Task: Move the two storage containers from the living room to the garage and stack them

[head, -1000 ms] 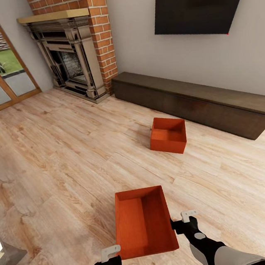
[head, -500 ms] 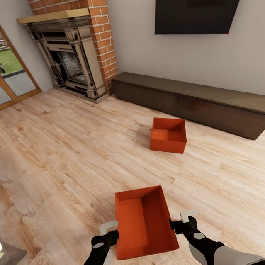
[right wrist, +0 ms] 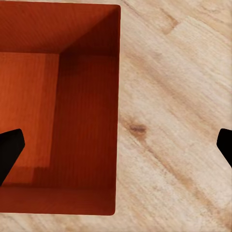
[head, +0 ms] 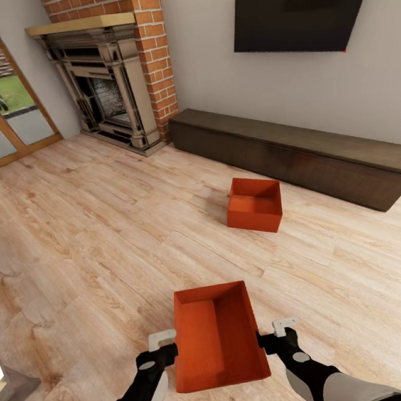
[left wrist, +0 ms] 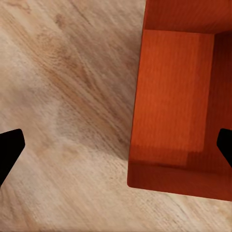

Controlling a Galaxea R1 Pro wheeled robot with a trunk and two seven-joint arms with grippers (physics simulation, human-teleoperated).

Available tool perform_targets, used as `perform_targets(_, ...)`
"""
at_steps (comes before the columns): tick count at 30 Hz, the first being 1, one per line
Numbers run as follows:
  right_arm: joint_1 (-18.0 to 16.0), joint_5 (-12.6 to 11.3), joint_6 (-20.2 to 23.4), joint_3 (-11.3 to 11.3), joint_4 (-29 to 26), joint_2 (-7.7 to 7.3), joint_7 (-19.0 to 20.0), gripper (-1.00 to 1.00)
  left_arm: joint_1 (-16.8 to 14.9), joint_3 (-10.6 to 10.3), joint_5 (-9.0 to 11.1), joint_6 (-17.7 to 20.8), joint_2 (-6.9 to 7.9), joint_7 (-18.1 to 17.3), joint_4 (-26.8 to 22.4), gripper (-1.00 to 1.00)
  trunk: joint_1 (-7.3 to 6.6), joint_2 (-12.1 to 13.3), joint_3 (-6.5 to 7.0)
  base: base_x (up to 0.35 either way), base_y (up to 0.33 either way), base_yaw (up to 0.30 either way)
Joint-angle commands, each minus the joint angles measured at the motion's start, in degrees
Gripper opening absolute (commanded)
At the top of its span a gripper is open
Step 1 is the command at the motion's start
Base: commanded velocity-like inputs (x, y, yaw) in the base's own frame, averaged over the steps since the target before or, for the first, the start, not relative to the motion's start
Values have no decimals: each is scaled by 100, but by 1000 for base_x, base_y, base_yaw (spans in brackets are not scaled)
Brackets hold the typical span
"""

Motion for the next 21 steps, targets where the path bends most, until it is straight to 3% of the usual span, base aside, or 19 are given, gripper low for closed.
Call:
perform_targets(1, -4, -23, -16, 49, 4, 1, -33, 100, -1, -19, 55, -16, 0, 31, 5, 100, 0, -2, -4, 0, 0, 0)
perform_targets(9, -4, -23, -16, 48, 8, 1, -34, 100, -1, -1, 61, -276, -18, 54, -3, 100, 0, -2, -4, 0, 0, 0)
perform_targets(21, -4, -23, -16, 40, 3, -7, -34, 100, -1, 15, 104, -303, -104, 87, -30, 100, 0, -2, -4, 0, 0, 0)
